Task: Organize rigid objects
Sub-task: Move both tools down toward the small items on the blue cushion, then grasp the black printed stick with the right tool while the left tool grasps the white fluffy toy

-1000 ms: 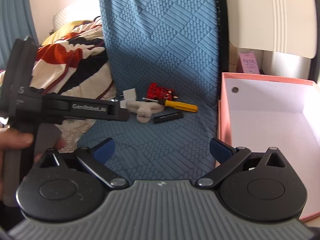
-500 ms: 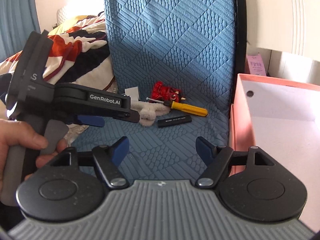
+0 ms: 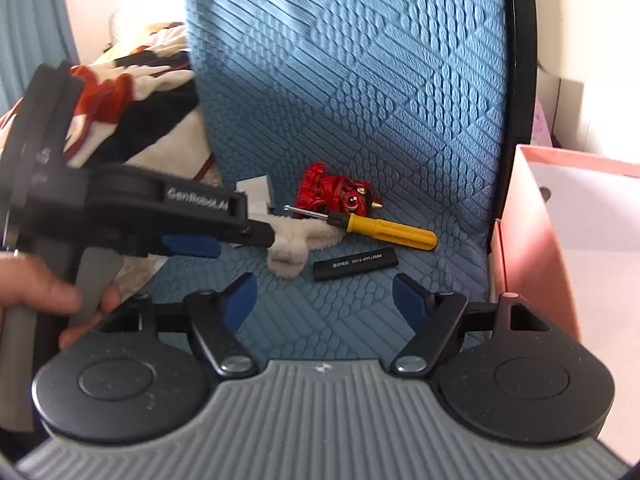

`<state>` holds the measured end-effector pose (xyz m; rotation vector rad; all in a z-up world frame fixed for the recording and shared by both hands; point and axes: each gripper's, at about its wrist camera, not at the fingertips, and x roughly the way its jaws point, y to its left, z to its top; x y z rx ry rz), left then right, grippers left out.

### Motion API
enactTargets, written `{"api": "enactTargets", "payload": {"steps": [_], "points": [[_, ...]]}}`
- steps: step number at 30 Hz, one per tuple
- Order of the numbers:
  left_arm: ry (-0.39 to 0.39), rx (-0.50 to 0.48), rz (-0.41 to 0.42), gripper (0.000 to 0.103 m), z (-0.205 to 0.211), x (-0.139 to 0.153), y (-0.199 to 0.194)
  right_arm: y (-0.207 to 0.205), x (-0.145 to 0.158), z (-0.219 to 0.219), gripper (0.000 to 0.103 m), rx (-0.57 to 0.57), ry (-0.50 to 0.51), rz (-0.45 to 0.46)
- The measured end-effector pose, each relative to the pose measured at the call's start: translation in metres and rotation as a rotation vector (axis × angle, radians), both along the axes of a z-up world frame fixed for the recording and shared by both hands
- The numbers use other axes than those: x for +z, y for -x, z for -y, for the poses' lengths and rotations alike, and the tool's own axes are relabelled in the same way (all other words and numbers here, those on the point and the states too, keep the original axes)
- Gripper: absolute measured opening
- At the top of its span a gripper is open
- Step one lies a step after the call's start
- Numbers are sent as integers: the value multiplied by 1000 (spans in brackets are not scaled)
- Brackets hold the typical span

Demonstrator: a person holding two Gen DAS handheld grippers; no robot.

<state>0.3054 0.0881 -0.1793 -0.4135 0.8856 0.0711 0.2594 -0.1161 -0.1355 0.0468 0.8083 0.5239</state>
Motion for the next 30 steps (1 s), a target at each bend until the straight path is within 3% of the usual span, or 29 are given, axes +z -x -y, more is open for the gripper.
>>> {"api": "enactTargets", "payload": {"steps": [4, 8, 10, 16, 22, 25, 30], "points": [[27, 9, -57, 64, -12, -21, -18, -27, -11, -5, 77, -25, -25, -84], [82, -16, -53, 64, -21, -23, -26, -56, -23, -21, 77, 12, 17, -206], [59, -36, -54, 64, -21, -25, -31, -66, -32, -25, 77, 25, 56, -208], [98, -78, -50, 64, -26, -29, -41, -86, -50, -35, 77, 107, 136, -231], [91, -101, -64, 64, -21, -39, -59, -106, -62, -38, 77, 112, 123, -292], [106, -95, -77, 64, -21, -43, -65, -110, -67, -41, 83, 137, 183, -242], [62, -128, -85, 64, -16, -42, -67, -120, -70, -38, 83, 137, 138, -282]]}}
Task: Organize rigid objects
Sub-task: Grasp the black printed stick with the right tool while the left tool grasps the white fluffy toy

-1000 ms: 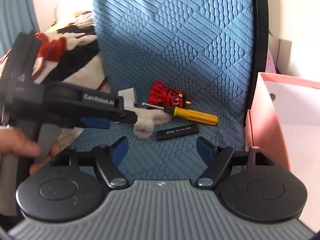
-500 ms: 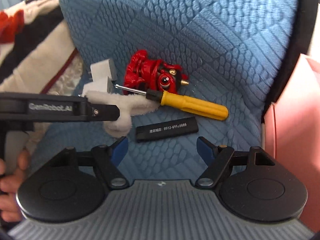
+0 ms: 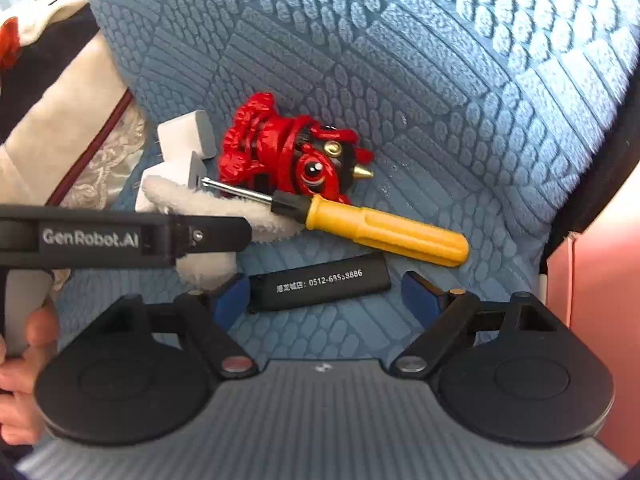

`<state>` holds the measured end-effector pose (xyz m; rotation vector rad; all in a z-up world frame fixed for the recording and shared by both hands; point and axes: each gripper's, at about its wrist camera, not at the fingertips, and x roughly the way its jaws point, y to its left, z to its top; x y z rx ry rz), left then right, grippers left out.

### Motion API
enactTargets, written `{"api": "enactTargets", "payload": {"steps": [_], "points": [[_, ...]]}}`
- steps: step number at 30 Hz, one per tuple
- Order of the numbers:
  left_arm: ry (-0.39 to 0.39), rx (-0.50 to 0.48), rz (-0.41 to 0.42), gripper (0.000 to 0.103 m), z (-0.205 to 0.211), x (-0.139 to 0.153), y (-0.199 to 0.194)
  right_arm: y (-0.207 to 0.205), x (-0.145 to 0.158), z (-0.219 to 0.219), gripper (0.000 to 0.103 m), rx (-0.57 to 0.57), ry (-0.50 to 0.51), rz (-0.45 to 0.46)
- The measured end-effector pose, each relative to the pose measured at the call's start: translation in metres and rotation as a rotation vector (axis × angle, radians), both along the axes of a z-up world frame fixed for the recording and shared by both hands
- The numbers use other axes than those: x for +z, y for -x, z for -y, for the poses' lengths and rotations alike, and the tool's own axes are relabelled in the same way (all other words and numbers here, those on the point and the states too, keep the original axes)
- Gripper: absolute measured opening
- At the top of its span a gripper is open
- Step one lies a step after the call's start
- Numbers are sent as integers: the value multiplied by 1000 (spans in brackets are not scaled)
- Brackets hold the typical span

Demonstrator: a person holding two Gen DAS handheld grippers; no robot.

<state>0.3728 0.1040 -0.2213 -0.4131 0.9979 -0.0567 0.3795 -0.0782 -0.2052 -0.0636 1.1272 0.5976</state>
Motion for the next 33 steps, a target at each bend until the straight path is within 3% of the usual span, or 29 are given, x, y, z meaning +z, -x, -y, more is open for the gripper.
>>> {"api": "enactTargets", "payload": {"steps": [8, 15, 18, 27, 33], "points": [[-12, -36, 4, 64, 1, -1, 1, 11, -5, -20, 85, 142, 103, 66], [-15, -31, 8, 64, 5, -3, 0, 8, -7, -25, 84, 81, 85, 77], [-17, -42, 3, 64, 9, -3, 0, 13, -3, -24, 84, 48, 138, 116], [-171, -90, 40, 57, 32, -3, 3, 31, 0, -25, 84, 46, 172, 102], [-256, -104, 61, 50, 46, -7, 7, 31, -4, -18, 84, 35, 137, 58]]}}
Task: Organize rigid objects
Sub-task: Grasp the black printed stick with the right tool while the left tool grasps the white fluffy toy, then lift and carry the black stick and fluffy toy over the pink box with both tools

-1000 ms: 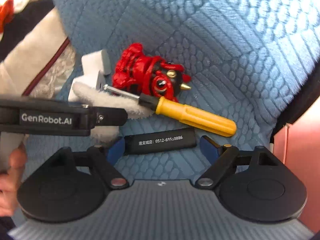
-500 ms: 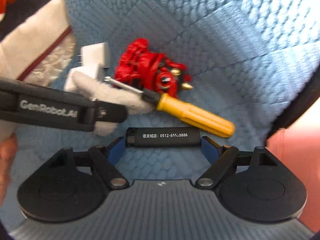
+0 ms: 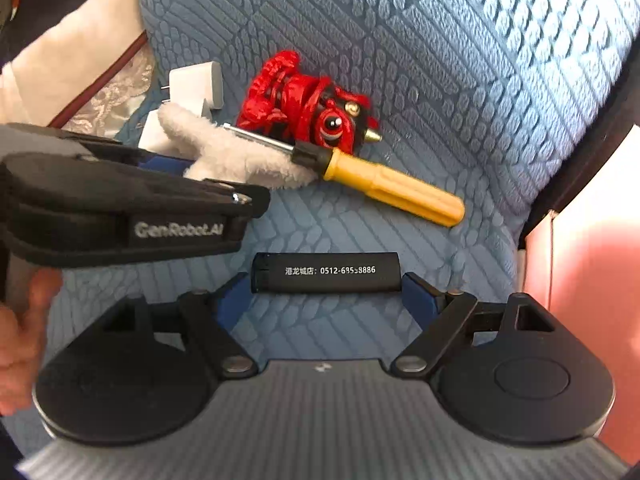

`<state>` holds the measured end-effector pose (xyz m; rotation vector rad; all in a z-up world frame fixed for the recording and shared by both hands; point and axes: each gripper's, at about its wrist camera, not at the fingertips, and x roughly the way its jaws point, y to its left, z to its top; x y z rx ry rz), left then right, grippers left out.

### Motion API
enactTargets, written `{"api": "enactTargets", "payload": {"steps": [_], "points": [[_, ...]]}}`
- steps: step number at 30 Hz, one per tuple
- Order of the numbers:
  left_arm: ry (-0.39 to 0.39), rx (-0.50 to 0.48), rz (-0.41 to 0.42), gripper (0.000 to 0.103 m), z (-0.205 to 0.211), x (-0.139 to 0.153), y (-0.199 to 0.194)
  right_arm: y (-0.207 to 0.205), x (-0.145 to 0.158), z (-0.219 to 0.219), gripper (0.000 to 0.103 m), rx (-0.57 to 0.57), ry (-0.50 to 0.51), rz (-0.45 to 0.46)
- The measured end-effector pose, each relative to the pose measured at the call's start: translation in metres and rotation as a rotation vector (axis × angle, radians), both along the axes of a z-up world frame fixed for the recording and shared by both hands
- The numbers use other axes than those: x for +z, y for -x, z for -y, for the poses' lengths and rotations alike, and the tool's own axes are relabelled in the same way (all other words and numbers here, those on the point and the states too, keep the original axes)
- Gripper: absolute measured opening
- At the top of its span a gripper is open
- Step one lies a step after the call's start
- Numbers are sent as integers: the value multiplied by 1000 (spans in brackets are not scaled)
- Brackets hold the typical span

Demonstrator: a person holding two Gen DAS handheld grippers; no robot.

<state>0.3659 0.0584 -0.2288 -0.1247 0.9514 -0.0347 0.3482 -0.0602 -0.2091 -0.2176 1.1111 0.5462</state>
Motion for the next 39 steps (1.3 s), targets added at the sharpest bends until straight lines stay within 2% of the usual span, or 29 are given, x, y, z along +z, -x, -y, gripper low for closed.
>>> {"api": "enactTargets", "payload": {"steps": [3, 19, 25, 29, 33, 35, 39], "points": [[-7, 12, 13, 44, 1, -1, 1, -1, -2, -2, 84, -10, -10, -10], [39, 92, 42, 43, -15, 15, 20, 14, 15, 13, 84, -100, -47, -12], [51, 136, 66, 43, -9, 19, 58, 36, 35, 20, 84, -85, -50, -2], [118, 187, 49, 43, -16, 26, 90, 56, 47, 20, 84, -76, -47, 18], [118, 256, 50, 42, -20, 37, 119, 75, 58, 13, 84, -60, -19, 57], [133, 253, 53, 43, -18, 43, 131, 89, 68, 14, 84, -35, -19, 89], [111, 232, 56, 43, -12, 54, 157, 104, 82, 25, 84, -57, -58, 76]]}}
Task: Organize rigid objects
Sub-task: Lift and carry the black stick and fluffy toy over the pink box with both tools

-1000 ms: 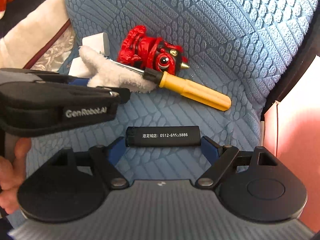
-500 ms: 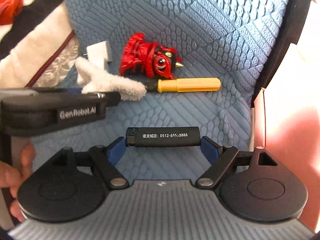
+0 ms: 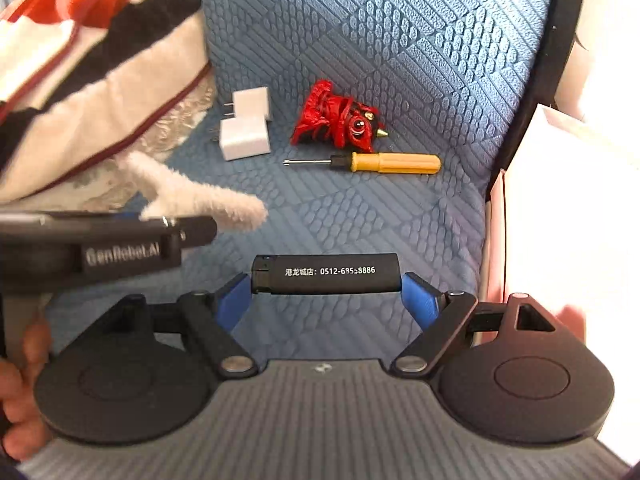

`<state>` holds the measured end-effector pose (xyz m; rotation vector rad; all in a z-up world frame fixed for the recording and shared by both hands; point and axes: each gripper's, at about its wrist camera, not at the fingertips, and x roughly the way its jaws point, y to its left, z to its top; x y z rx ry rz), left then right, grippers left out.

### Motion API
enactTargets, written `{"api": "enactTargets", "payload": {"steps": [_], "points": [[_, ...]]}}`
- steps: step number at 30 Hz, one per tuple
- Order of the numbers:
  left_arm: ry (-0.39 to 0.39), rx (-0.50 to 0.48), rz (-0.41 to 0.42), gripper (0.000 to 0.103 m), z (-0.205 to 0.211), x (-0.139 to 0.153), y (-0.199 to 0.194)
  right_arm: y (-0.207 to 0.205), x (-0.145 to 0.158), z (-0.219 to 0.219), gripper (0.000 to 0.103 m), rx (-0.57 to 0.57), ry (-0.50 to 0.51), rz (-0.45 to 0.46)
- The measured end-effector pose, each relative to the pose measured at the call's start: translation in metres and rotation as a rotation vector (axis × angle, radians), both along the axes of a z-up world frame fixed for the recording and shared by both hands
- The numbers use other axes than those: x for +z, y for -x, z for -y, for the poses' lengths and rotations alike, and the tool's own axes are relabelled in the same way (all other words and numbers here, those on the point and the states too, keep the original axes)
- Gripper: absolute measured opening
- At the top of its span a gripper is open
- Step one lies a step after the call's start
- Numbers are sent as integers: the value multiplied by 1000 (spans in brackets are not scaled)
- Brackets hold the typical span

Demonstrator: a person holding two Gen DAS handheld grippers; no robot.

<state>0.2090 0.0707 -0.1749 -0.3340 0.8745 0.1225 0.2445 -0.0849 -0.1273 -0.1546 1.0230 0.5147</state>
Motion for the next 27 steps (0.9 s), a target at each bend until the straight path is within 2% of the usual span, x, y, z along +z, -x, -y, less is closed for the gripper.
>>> {"api": "enactTargets", "payload": {"steps": [11, 16, 22, 27], "points": [[59, -7, 7, 42, 6, 21, 53, 56, 35, 25, 84, 11, -16, 107], [89, -8, 33, 42, 14, 34, 70, 67, 45, 41, 84, -28, -61, 81], [74, -16, 32, 42, 24, 58, 72, 78, 63, 52, 84, -49, -100, 95], [74, -15, 37, 43, 34, 89, 71, 74, 88, 62, 84, -45, -131, 111]]}}
